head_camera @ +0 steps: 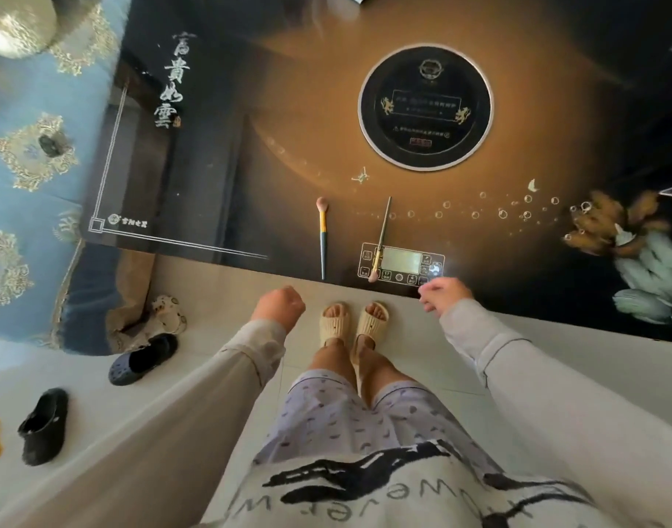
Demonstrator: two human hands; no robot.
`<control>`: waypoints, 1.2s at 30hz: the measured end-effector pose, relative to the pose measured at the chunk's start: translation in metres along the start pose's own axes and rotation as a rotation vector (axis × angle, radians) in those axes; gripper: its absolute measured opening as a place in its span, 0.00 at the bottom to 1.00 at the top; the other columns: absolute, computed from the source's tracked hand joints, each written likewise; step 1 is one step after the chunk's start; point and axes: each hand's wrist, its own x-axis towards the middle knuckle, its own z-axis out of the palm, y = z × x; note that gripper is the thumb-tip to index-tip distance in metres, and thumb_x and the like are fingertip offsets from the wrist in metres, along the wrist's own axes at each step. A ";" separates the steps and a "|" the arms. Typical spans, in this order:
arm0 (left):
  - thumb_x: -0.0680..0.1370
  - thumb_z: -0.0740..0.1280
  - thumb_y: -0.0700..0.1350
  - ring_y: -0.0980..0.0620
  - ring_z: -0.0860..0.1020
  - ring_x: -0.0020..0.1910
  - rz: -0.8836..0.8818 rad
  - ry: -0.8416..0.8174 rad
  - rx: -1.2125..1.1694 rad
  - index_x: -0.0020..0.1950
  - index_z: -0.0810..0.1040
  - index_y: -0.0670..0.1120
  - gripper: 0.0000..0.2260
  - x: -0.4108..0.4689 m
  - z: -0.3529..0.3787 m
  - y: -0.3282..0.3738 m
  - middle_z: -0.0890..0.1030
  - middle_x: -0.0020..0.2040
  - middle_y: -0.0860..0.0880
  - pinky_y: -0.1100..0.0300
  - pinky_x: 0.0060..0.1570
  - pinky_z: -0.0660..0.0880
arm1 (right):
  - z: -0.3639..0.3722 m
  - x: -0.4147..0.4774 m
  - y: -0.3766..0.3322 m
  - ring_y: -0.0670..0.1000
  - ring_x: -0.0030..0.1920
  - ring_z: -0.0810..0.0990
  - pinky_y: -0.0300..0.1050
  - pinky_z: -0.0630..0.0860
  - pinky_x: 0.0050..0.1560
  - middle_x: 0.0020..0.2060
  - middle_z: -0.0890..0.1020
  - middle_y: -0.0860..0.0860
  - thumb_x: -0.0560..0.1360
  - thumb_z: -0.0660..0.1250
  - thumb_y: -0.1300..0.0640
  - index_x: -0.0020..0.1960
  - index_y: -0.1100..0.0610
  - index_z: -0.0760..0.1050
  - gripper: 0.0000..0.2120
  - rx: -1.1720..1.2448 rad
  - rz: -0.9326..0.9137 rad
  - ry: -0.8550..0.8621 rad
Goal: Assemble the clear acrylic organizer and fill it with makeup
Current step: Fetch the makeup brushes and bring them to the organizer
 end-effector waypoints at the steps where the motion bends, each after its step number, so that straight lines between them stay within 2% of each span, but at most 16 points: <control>1: 0.77 0.59 0.40 0.40 0.77 0.55 0.015 0.012 -0.012 0.57 0.76 0.38 0.12 0.009 -0.004 0.007 0.79 0.56 0.38 0.57 0.51 0.71 | 0.002 0.007 -0.010 0.48 0.28 0.72 0.37 0.67 0.29 0.33 0.77 0.55 0.75 0.60 0.64 0.34 0.58 0.76 0.12 0.020 0.001 -0.009; 3: 0.77 0.60 0.41 0.41 0.76 0.56 0.054 0.023 -0.001 0.60 0.73 0.40 0.13 0.025 -0.009 0.021 0.78 0.58 0.39 0.56 0.50 0.70 | 0.009 0.020 -0.027 0.47 0.29 0.72 0.37 0.67 0.30 0.35 0.77 0.54 0.75 0.60 0.64 0.35 0.55 0.75 0.12 0.045 0.007 -0.004; 5: 0.76 0.62 0.43 0.42 0.75 0.55 0.094 0.019 0.023 0.62 0.71 0.41 0.14 0.040 -0.011 0.035 0.77 0.58 0.40 0.56 0.49 0.70 | 0.021 0.028 -0.040 0.51 0.33 0.75 0.39 0.70 0.32 0.36 0.77 0.54 0.75 0.61 0.64 0.47 0.60 0.78 0.07 0.073 0.022 0.028; 7: 0.76 0.63 0.44 0.44 0.76 0.49 0.093 0.020 0.002 0.60 0.70 0.42 0.14 0.055 -0.012 0.048 0.78 0.57 0.41 0.56 0.45 0.70 | 0.032 0.037 -0.052 0.55 0.43 0.78 0.44 0.74 0.43 0.42 0.79 0.55 0.74 0.64 0.61 0.54 0.61 0.76 0.10 0.036 0.032 0.072; 8: 0.76 0.64 0.45 0.46 0.75 0.46 0.079 0.020 -0.016 0.60 0.69 0.42 0.14 0.063 -0.012 0.054 0.78 0.56 0.41 0.57 0.44 0.70 | 0.036 0.041 -0.057 0.56 0.48 0.79 0.45 0.75 0.47 0.46 0.80 0.56 0.74 0.66 0.59 0.55 0.60 0.76 0.10 -0.011 0.030 0.103; 10: 0.76 0.64 0.49 0.46 0.75 0.46 0.041 0.006 -0.031 0.60 0.67 0.42 0.17 0.075 -0.010 0.064 0.77 0.57 0.41 0.54 0.46 0.74 | 0.043 0.046 -0.065 0.58 0.51 0.79 0.46 0.75 0.48 0.51 0.81 0.57 0.73 0.67 0.55 0.53 0.60 0.75 0.11 -0.085 0.008 0.169; 12: 0.77 0.62 0.55 0.41 0.77 0.53 0.015 0.013 0.005 0.60 0.66 0.42 0.20 0.088 -0.005 0.072 0.76 0.57 0.41 0.49 0.50 0.76 | 0.047 0.055 -0.073 0.59 0.51 0.79 0.46 0.73 0.45 0.50 0.82 0.57 0.73 0.66 0.51 0.53 0.60 0.74 0.14 -0.145 -0.016 0.226; 15: 0.77 0.59 0.57 0.38 0.77 0.54 0.015 0.081 0.118 0.58 0.65 0.41 0.20 0.099 0.001 0.081 0.77 0.56 0.40 0.51 0.43 0.70 | 0.052 0.064 -0.080 0.58 0.50 0.80 0.44 0.70 0.42 0.49 0.82 0.57 0.74 0.65 0.47 0.53 0.60 0.75 0.17 -0.252 -0.011 0.269; 20: 0.79 0.54 0.44 0.37 0.77 0.54 0.029 0.117 0.201 0.58 0.66 0.40 0.11 0.112 0.000 0.085 0.78 0.55 0.38 0.52 0.41 0.66 | 0.055 0.071 -0.081 0.59 0.51 0.81 0.44 0.71 0.43 0.49 0.83 0.57 0.75 0.64 0.50 0.52 0.60 0.78 0.14 -0.301 0.009 0.291; 23: 0.79 0.53 0.42 0.38 0.77 0.53 0.073 0.103 0.235 0.58 0.67 0.40 0.11 0.111 -0.002 0.081 0.78 0.55 0.38 0.52 0.41 0.67 | 0.052 0.065 -0.081 0.59 0.51 0.81 0.44 0.72 0.44 0.50 0.83 0.58 0.76 0.64 0.52 0.52 0.60 0.79 0.12 -0.278 0.009 0.294; 27: 0.78 0.55 0.42 0.43 0.73 0.42 0.102 0.022 0.214 0.56 0.70 0.40 0.10 0.099 -0.005 0.070 0.78 0.52 0.39 0.52 0.41 0.69 | 0.047 0.048 -0.073 0.59 0.50 0.80 0.44 0.70 0.42 0.49 0.83 0.58 0.76 0.64 0.54 0.51 0.61 0.78 0.10 -0.239 -0.021 0.252; 31: 0.77 0.58 0.43 0.40 0.78 0.47 0.113 -0.106 0.180 0.56 0.72 0.40 0.10 0.071 -0.011 0.043 0.79 0.50 0.40 0.51 0.50 0.74 | 0.037 0.016 -0.048 0.57 0.45 0.77 0.42 0.67 0.41 0.48 0.81 0.59 0.75 0.64 0.57 0.45 0.57 0.72 0.03 -0.273 -0.062 0.223; 34: 0.78 0.58 0.44 0.45 0.76 0.43 0.112 -0.188 0.227 0.55 0.74 0.41 0.10 0.045 -0.013 0.013 0.77 0.42 0.45 0.55 0.46 0.72 | 0.032 -0.012 -0.017 0.55 0.40 0.74 0.40 0.66 0.38 0.47 0.82 0.58 0.75 0.64 0.58 0.49 0.57 0.73 0.04 -0.282 -0.021 0.209; 36: 0.78 0.59 0.43 0.44 0.76 0.44 0.115 -0.225 0.285 0.57 0.73 0.41 0.11 0.028 -0.016 -0.008 0.77 0.44 0.43 0.55 0.48 0.71 | 0.031 -0.030 0.004 0.57 0.42 0.76 0.43 0.71 0.40 0.47 0.82 0.58 0.75 0.65 0.58 0.49 0.58 0.73 0.05 -0.269 0.024 0.171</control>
